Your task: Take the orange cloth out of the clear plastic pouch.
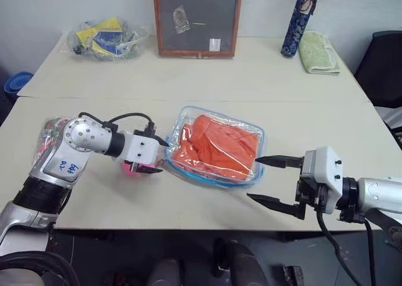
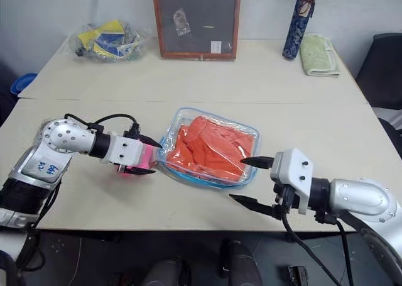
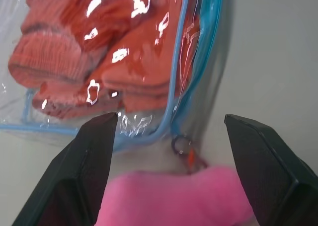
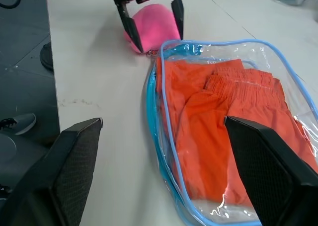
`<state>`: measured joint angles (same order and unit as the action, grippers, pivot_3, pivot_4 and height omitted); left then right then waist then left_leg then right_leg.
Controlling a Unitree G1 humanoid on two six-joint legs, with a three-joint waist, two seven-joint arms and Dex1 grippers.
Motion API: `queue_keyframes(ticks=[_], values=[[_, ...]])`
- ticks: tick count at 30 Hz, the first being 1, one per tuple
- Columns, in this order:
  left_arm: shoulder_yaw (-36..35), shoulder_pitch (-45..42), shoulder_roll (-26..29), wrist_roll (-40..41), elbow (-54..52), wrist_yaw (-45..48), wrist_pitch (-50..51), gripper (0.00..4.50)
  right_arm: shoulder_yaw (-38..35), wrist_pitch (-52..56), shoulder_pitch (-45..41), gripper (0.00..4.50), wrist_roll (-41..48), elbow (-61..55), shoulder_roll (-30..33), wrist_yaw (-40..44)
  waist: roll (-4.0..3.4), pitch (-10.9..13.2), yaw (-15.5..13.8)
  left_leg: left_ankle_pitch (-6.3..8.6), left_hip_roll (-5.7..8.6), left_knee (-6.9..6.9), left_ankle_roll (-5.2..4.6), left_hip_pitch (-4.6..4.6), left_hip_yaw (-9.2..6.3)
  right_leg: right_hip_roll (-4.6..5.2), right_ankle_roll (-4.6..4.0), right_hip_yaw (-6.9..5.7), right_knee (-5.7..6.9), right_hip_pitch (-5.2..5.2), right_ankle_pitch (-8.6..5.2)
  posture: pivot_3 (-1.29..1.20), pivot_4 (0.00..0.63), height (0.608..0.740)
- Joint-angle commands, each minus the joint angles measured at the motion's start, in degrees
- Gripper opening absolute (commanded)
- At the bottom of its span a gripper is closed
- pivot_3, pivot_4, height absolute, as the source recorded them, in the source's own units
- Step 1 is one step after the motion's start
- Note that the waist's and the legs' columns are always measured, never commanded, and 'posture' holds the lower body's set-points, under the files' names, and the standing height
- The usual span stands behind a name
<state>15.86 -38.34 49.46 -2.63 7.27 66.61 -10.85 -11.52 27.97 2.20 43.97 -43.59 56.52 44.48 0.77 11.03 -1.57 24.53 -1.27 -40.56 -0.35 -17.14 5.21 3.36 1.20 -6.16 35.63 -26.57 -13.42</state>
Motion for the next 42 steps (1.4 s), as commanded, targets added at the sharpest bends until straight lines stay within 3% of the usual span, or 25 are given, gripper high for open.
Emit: queue_keyframes(ticks=[1,4,12,14,17,22,29,32,37,42], values=[[-0.41,-1.45,-2.10,-0.61,1.92,-0.96,-2.35,3.66,-1.66,-0.02,0.73,4.06,-0.63,-2.47,-0.93,-0.62,0.00,0.00,0.02,0.01,0.00,0.00,-0.04,0.00,0.00,0.00,0.02,0.00,0.00,0.00,0.01,0.00,0.150,0.740],[-0.57,-1.22,-3.08,-0.61,2.75,-0.17,-2.65,3.03,-1.88,-0.08,1.04,4.10,-1.29,-2.49,-1.30,-0.60,0.00,0.00,0.05,0.04,0.03,-0.04,-0.12,-0.03,0.00,0.03,0.09,-0.01,-0.04,0.00,0.05,0.00,0.150,0.740],[-0.68,-0.45,-3.63,-0.53,3.62,1.22,-3.01,0.43,-1.37,-0.51,1.05,4.10,-3.05,-1.90,-2.01,-0.15,0.00,0.00,0.12,0.05,0.04,-0.04,-0.13,0.00,0.02,0.03,0.09,0.03,-0.05,0.01,0.05,0.00,0.150,0.740],[-0.69,-0.23,-3.70,-0.09,3.66,1.81,-2.59,0.02,-1.22,-0.52,1.01,4.10,-3.46,-1.86,-2.17,-0.06,0.00,0.00,0.12,0.05,0.04,-0.05,-0.13,0.00,0.02,0.03,0.09,0.02,-0.04,0.01,0.05,0.00,0.150,0.740],[-0.74,0.77,-3.63,2.48,2.78,4.69,1.23,0.02,-1.30,-0.39,1.14,4.10,-3.72,-1.89,-2.37,0.10,0.00,0.00,0.16,0.05,0.04,-0.05,-0.13,0.00,0.01,0.03,0.09,0.02,-0.02,0.02,0.05,0.00,0.150,0.740],[-4.36,3.92,-5.87,14.70,-5.02,6.90,21.59,0.02,-1.40,-0.20,1.15,4.10,-4.51,-1.98,-2.54,-0.05,0.00,0.00,0.21,0.05,0.02,-0.07,-0.13,0.00,0.00,0.01,0.09,0.02,0.00,0.02,0.05,0.00,0.150,0.740],[-6.63,1.20,-19.01,20.25,-11.26,-8.73,46.82,0.02,2.76,0.85,1.33,4.10,-10.63,-3.42,-3.24,-3.19,0.02,0.00,-0.21,0.11,0.12,-0.43,-0.26,-0.16,-0.20,0.10,0.26,0.02,-0.06,0.12,0.14,0.00,0.150,0.740],[-5.52,1.71,-21.38,20.35,-14.69,-10.91,49.72,0.00,4.87,2.30,1.32,3.46,-12.21,-3.01,-5.21,-5.74,0.02,0.00,0.25,0.11,0.13,-0.40,-0.27,-0.14,-0.17,0.10,0.27,0.04,-0.01,0.11,0.15,0.00,0.150,0.740],[-3.62,2.61,-21.46,19.60,-16.99,-11.33,49.70,0.00,8.95,4.44,-2.68,1.70,-16.64,0.60,-9.25,-10.67,0.02,0.00,0.35,0.09,0.08,-0.39,-0.16,-0.05,-0.07,0.08,0.18,0.10,-0.04,0.09,0.09,0.00,0.150,0.740],[-2.27,2.97,-20.08,18.40,-16.87,-10.61,47.57,0.00,12.26,2.96,-6.61,1.70,-21.47,6.93,-11.06,-10.42,0.01,-0.01,0.21,0.09,0.11,-0.43,-0.16,-0.02,-0.06,0.10,0.17,0.14,-0.01,0.08,0.09,0.00,0.150,0.740]])
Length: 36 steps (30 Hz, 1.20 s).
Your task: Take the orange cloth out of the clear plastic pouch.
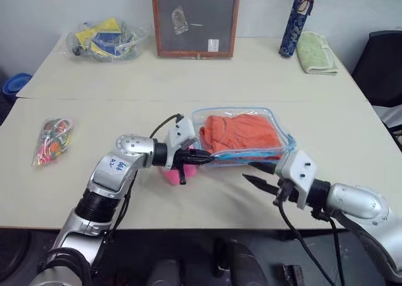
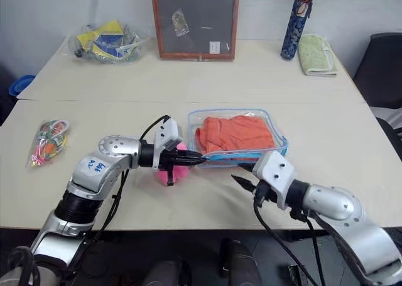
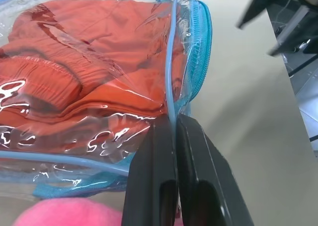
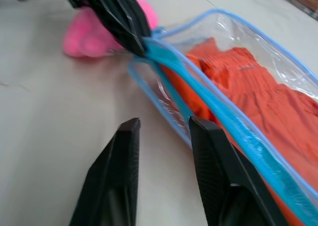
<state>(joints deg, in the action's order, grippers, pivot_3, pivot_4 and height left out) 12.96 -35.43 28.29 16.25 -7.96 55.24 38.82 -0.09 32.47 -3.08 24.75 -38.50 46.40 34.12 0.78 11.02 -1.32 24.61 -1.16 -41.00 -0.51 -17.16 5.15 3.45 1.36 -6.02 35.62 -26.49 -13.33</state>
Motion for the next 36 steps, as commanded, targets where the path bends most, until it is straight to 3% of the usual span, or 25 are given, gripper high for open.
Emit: queue_keyframes(ticks=[1,13,18,24,28,36], values=[[0.83,0.14,1.33,-0.80,-1.50,0.87,-2.69,0.00,1.14,-1.77,-1.80,1.70,-2.78,2.66,-1.24,0.17,0.00,0.00,-0.07,0.00,0.00,0.00,0.00,-0.01,-0.01,0.00,0.00,-0.02,-0.01,-0.01,0.00,0.00,0.150,0.740],[4.69,2.99,5.11,-8.61,-0.87,1.07,-15.11,0.00,1.09,-2.55,-0.08,1.70,-3.61,0.22,-1.53,4.00,0.00,0.00,-0.12,0.00,-0.02,0.02,0.00,-0.03,-0.02,0.00,0.00,-0.05,-0.04,-0.03,0.00,0.00,0.150,0.740],[3.08,3.31,6.90,-8.08,-1.92,2.61,-16.99,1.38,-1.99,-2.96,4.44,1.67,-1.50,-4.81,0.96,8.30,0.00,0.00,-0.10,0.01,-0.01,0.02,-0.03,-0.03,-0.03,0.01,0.00,-0.05,-0.05,-0.01,0.00,0.00,0.150,0.740],[2.56,2.68,13.02,-12.21,-1.51,4.80,-26.12,3.15,-6.44,-2.17,6.81,1.67,0.63,-7.71,2.21,10.12,0.00,0.00,-0.02,0.02,-0.03,0.04,-0.03,-0.01,-0.01,-0.01,-0.01,-0.03,-0.02,-0.01,-0.01,0.00,0.150,0.740],[2.37,1.66,14.57,-13.96,0.74,5.56,-31.45,3.15,-7.53,-1.82,6.88,1.67,1.18,-8.15,1.92,10.22,0.00,0.00,-0.07,0.03,-0.02,0.04,-0.04,0.00,-0.02,0.01,-0.01,-0.04,-0.04,0.00,-0.01,0.00,0.150,0.740],[4.61,-0.07,9.63,-15.66,5.17,5.39,-36.58,3.15,-6.82,-1.72,6.76,1.67,0.64,-8.20,1.67,10.04,0.00,0.00,-0.21,0.05,0.02,0.03,-0.11,-0.03,-0.02,0.02,0.00,-0.07,-0.06,0.00,0.00,0.00,0.150,0.740]])
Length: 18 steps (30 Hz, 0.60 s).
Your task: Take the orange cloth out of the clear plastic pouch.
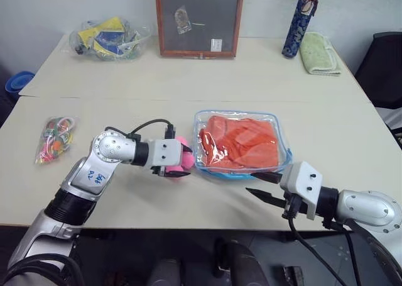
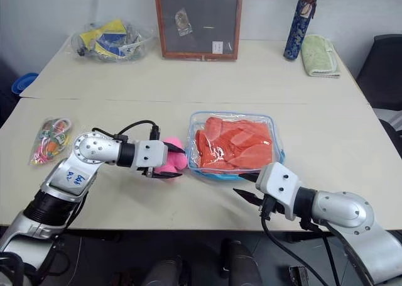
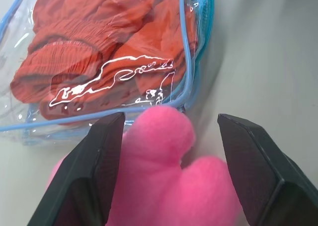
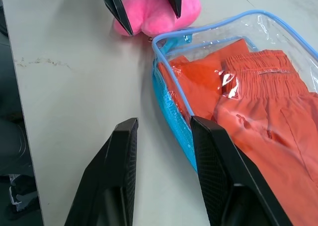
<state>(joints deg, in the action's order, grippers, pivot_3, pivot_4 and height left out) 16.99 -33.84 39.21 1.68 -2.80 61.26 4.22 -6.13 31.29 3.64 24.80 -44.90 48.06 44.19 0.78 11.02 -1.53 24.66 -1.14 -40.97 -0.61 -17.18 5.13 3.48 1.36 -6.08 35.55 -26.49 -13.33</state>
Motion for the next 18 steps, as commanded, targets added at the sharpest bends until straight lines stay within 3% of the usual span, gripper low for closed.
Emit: queue_keyframes(ticks=[1,11,14,18], values=[[0.86,-1.86,-1.85,-1.72,0.45,-0.80,-2.58,3.15,-0.69,-0.59,0.03,1.67,0.46,-1.75,0.01,-0.06,0.00,0.00,0.03,0.00,0.00,-0.01,0.00,-0.01,0.00,-0.01,0.00,-0.01,0.00,0.00,0.00,0.00,0.150,0.740],[1.49,-2.38,-4.92,-3.85,2.37,-1.45,-3.69,3.15,-0.06,-1.18,0.94,1.67,-0.72,-1.77,-0.44,-0.53,0.00,0.00,0.11,0.00,-0.02,0.01,0.00,0.00,0.01,-0.03,0.00,0.01,0.01,0.00,0.00,0.00,0.150,0.740],[1.18,-2.21,-5.54,-3.59,2.44,-1.58,-2.82,2.58,0.30,-1.03,0.88,1.67,-0.90,-1.96,-0.68,-0.81,0.00,0.00,0.09,0.00,-0.01,0.00,-0.01,0.00,0.01,-0.01,0.01,0.01,0.01,0.00,0.00,0.00,0.150,0.740],[0.91,-2.28,-6.24,-3.59,2.44,-1.99,-1.89,1.37,0.49,-0.94,0.85,1.67,-0.90,-2.02,-0.65,-1.03,0.00,0.00,0.08,0.00,-0.01,0.00,-0.01,0.00,0.00,-0.01,0.01,0.01,0.01,0.00,0.01,0.00,0.150,0.740]])
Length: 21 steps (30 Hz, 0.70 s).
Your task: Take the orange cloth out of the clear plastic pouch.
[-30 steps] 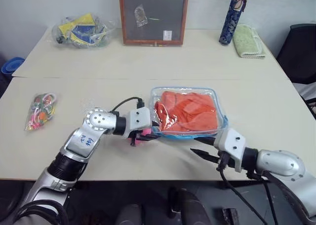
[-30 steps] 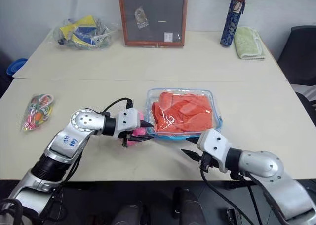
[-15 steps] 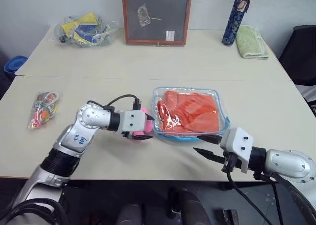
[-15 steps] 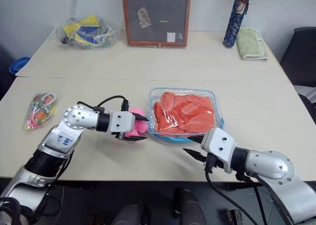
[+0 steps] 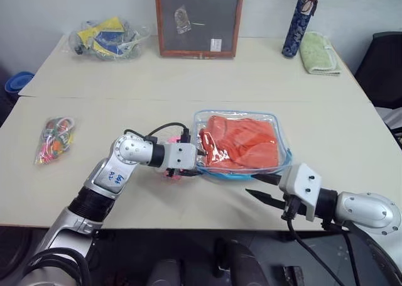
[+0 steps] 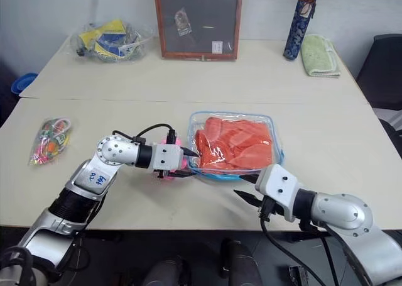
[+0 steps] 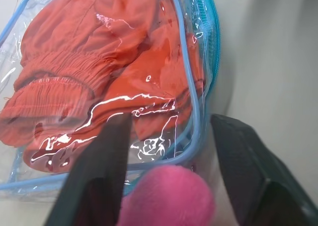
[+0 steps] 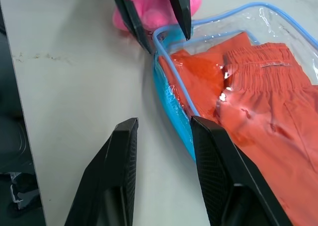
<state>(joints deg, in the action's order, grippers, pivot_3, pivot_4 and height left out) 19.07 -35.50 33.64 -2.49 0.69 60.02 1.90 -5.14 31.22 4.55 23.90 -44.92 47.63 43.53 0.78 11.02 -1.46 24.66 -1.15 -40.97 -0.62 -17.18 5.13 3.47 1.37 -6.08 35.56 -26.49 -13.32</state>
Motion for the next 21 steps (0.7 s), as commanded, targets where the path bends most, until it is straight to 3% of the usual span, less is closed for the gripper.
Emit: queue_keyframes(ticks=[1,4,5,14,19,21], values=[[-1.35,-0.59,-0.89,0.91,-1.06,-0.78,0.81,1.07,-0.44,-0.83,-0.07,1.67,-0.03,-2.02,-0.17,-0.40,0.00,0.00,-0.01,0.00,0.00,0.00,0.00,0.00,0.00,0.00,0.00,0.00,0.00,0.00,0.00,0.00,0.150,0.740],[-1.74,-0.74,-1.72,1.73,-1.21,-0.71,2.62,0.11,-0.43,-0.87,0.11,1.67,-0.19,-1.95,0.02,-0.32,0.00,0.00,-0.02,0.00,0.01,0.00,0.00,-0.01,0.00,0.01,0.00,0.00,0.00,0.00,0.00,0.00,0.150,0.740],[-1.93,-0.80,-2.03,2.24,-1.38,-0.59,4.02,0.05,-0.42,-0.94,0.17,1.67,-0.29,-1.87,0.02,-0.30,0.00,0.00,-0.01,0.00,0.00,0.00,0.00,0.00,0.00,0.00,0.00,0.00,0.00,0.00,0.00,0.00,0.150,0.740],[-9.01,-0.77,-8.06,14.59,-5.69,-3.58,28.83,0.05,3.20,-1.31,-3.23,1.67,-4.85,2.55,-2.46,-3.70,0.00,0.00,0.05,0.00,0.00,-0.01,-0.01,-0.01,-0.02,0.00,0.01,0.00,0.02,0.00,0.00,0.00,0.150,0.740],[-8.73,0.26,-7.70,16.24,-8.27,-3.96,31.65,0.05,4.05,-0.08,-7.22,1.67,-5.39,6.84,-4.75,-5.21,0.00,0.00,0.11,-0.01,0.00,-0.01,0.01,0.00,-0.01,-0.01,0.01,0.01,0.04,0.00,0.00,0.00,0.150,0.740],[-8.60,0.32,-7.78,16.51,-8.43,-4.52,32.13,0.00,3.96,0.46,-8.82,2.06,-5.12,8.62,-5.41,-5.69,0.00,0.00,0.10,-0.02,-0.01,0.00,0.03,0.00,-0.01,-0.01,0.00,0.00,0.04,-0.01,0.00,0.00,0.150,0.740]])
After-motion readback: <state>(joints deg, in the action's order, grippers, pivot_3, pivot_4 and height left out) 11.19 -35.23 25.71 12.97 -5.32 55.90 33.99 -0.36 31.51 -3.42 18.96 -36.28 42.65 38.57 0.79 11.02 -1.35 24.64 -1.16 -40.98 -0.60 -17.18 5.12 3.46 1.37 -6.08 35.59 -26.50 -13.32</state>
